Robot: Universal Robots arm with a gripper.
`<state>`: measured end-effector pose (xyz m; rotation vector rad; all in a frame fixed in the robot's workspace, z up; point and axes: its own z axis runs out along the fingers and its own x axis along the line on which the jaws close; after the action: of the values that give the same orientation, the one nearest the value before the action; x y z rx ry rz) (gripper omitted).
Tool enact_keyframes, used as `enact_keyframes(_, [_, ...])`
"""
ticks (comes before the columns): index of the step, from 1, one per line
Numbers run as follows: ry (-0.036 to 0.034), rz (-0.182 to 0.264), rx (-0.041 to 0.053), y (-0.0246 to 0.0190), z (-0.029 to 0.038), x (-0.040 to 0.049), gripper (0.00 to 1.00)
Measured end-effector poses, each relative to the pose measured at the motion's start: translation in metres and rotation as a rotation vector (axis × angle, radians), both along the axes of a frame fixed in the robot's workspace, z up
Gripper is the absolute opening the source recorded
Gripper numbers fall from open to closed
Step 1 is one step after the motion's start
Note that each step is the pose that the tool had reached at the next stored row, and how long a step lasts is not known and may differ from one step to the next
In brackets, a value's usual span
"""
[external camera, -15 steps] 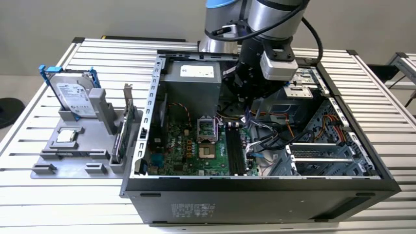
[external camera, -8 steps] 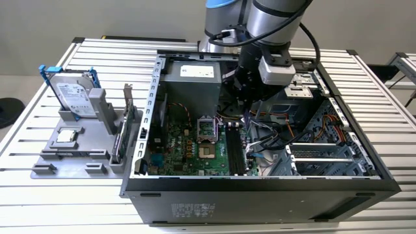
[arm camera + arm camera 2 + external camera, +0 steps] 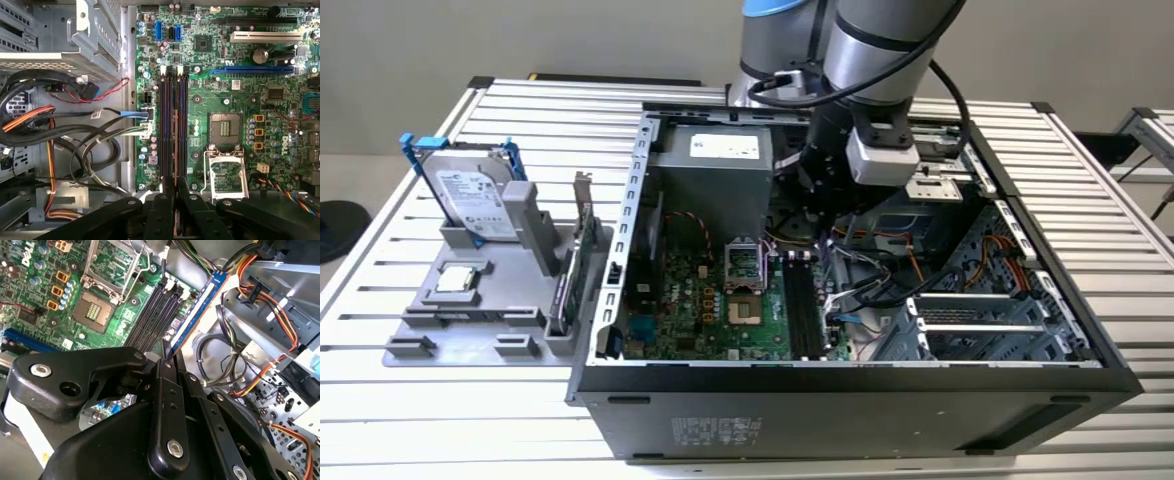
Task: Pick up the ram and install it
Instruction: 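Insert the ram into the slot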
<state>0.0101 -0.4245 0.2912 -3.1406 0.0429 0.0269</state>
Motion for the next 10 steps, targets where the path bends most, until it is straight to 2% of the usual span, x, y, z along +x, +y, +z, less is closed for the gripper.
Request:
enact_keyframes(7, [0.0001,-0.03,-0.0002,-0.0012,-0.0077,0.0001,0.0])
enact_keyframes(10, [-0.0001,-0.034,0.0032,-0.0082,-0.0103,0.0001,0.0])
